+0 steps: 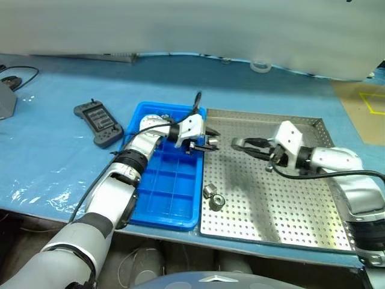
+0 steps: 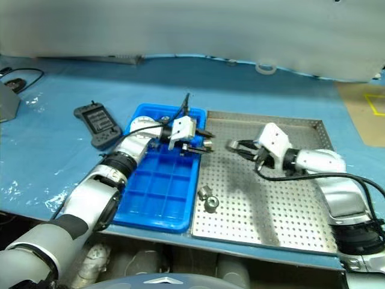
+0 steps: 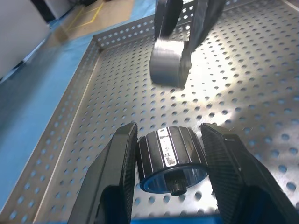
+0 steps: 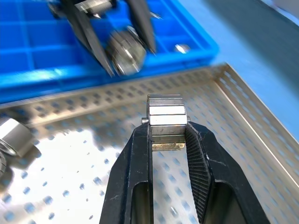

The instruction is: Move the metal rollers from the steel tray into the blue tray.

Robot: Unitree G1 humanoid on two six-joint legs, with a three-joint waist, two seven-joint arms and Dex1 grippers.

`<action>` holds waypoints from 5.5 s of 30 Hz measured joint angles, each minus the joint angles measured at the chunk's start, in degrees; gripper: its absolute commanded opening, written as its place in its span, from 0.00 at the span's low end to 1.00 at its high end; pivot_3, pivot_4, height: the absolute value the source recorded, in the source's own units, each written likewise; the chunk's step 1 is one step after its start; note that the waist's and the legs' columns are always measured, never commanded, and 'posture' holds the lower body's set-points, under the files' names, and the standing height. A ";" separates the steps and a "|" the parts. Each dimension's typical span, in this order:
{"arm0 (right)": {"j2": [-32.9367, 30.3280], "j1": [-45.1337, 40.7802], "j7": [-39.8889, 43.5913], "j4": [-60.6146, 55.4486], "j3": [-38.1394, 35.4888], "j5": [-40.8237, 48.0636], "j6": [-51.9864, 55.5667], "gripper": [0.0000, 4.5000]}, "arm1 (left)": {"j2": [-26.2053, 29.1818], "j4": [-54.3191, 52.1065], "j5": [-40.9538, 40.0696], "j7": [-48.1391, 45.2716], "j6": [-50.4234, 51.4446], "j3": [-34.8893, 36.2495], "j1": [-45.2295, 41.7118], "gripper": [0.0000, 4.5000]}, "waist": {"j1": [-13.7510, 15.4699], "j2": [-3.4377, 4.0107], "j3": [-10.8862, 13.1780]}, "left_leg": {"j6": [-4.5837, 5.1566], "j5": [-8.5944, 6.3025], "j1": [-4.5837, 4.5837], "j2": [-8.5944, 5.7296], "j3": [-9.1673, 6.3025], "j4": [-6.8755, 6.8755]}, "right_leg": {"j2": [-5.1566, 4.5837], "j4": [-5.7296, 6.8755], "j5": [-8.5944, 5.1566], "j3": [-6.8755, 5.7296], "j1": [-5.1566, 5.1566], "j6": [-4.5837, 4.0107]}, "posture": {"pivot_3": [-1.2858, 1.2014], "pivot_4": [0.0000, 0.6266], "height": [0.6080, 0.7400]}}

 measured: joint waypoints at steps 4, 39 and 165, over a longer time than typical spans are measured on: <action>-0.25 1.83 -0.27 0.61 -1.38 0.07 -0.23 0.14 | 1.22 -1.67 0.00 0.79 0.66 0.53 1.28 0.40 | 0.08 0.00 0.00 | -0.04 0.02 0.01 0.03 0.00 -0.03 | 0.05 0.00 0.00 -0.01 0.00 0.00 | 0.45 0.24 1.00; 6.30 -1.72 -0.46 9.77 8.45 -5.43 -9.54 0.14 | 30.31 -73.39 -28.44 4.07 54.87 13.39 46.82 0.40 | 3.16 -0.26 0.11 | -1.89 1.14 0.94 1.41 0.09 -1.91 | 1.71 -0.44 -0.02 0.00 0.04 0.00 | 0.53 0.24 1.00; 5.30 10.19 8.44 -2.12 15.29 -2.40 -1.62 0.43 | 23.32 -55.67 -27.99 3.39 51.23 5.15 33.74 0.75 | 3.43 -1.04 0.00 | -3.84 1.94 2.03 2.64 0.25 -2.86 | 2.94 -0.04 0.30 0.12 0.12 0.64 | 0.50 0.24 1.00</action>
